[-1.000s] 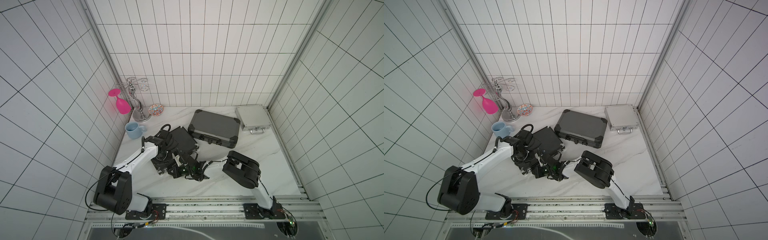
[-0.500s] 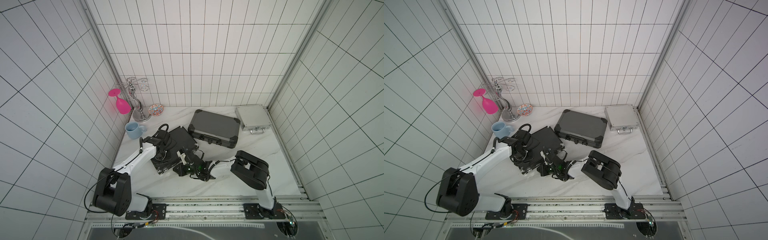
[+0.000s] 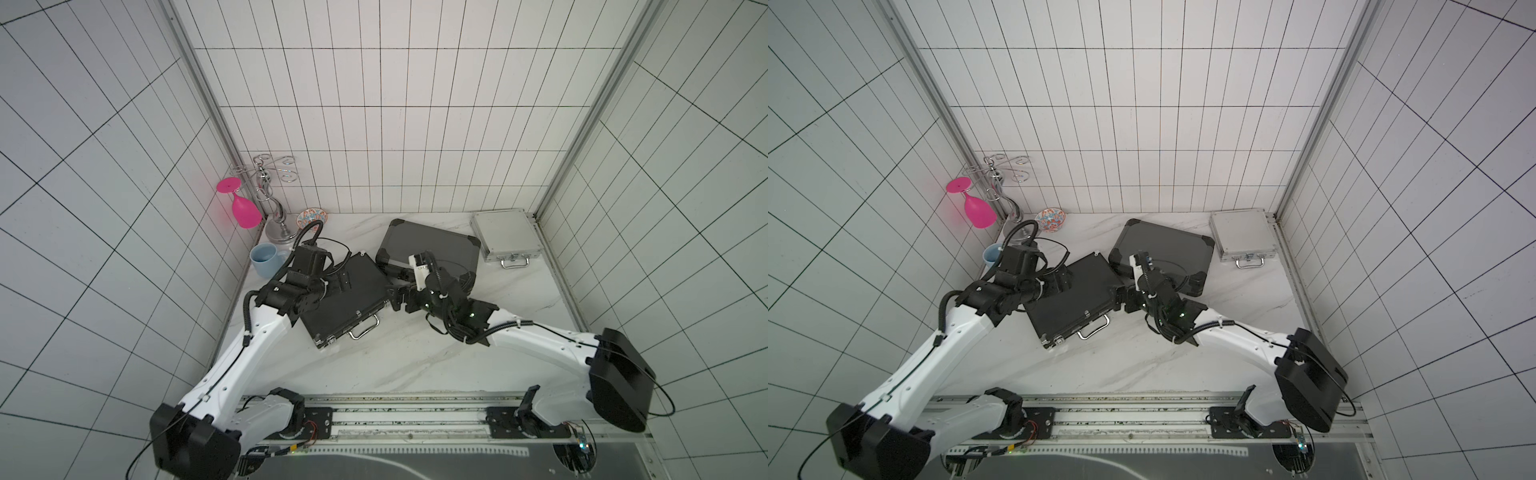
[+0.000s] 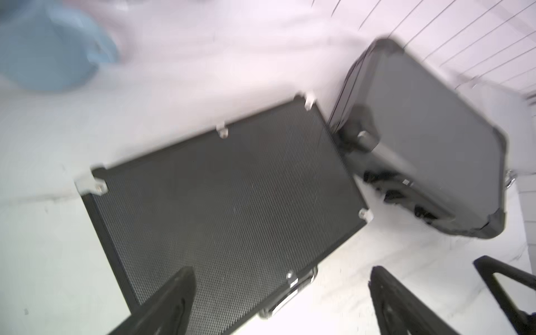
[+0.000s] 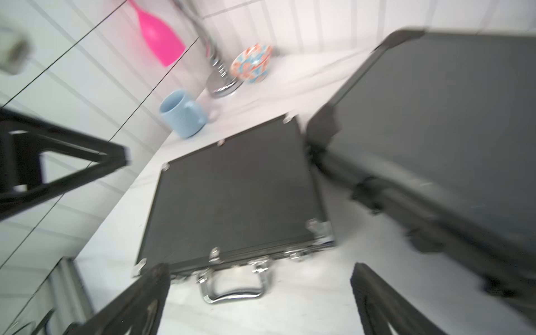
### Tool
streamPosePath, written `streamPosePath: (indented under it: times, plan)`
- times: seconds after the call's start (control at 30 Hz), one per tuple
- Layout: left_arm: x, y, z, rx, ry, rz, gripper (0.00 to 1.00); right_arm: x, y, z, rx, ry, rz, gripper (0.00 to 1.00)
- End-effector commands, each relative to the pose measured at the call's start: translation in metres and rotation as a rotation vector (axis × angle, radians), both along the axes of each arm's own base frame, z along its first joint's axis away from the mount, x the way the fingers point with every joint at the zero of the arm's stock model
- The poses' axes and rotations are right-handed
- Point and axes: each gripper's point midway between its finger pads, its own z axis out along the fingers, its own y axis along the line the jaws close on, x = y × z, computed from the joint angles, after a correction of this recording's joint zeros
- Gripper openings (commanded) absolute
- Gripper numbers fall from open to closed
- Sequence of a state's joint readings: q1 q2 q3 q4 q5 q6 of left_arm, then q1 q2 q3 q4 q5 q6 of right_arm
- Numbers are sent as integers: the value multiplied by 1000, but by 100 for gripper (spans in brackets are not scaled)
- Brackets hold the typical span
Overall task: Close the poker set cases
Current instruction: Reset both arms
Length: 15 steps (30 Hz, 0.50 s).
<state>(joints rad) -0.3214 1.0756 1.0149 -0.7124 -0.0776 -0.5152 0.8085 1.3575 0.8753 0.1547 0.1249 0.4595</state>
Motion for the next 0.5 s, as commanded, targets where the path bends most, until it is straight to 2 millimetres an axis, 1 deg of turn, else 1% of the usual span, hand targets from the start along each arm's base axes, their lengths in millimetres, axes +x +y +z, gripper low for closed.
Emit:
streamPosePath:
  times: [0.0, 0.07, 0.13, 0.2, 0.23, 0.27, 0.3, 0.33, 0.43, 0.47]
  plan:
    - [26, 30, 17, 151, -216, 111, 97, 27, -94, -30, -235, 1, -199, 100]
    - [28, 46, 12, 235, -279, 164, 97, 43, -139, -18, -261, -40, -327, 100]
    - [28, 59, 6, 323, -342, 189, 97, 56, -191, -8, -279, -90, -492, 100]
    - [25, 73, 1, 410, -401, 235, 97, 62, -235, -5, -292, -126, -627, 100]
    - [25, 76, -4, 454, -440, 226, 98, 63, -253, -8, -299, -143, -670, 100]
    - [25, 76, -9, 501, -477, 206, 98, 63, -268, -11, -297, -154, -708, 100]
    - [24, 78, -13, 546, -510, 198, 98, 64, -277, -15, -284, -162, -727, 100]
    - [23, 81, -20, 572, -511, 194, 98, 65, -286, -18, -274, -160, -735, 100]
    - [27, 94, -45, 555, -447, 194, 98, 67, -304, -35, -327, -155, -751, 100]
    - [29, 94, -53, 537, -430, 174, 98, 67, -310, -40, -355, -156, -760, 100]
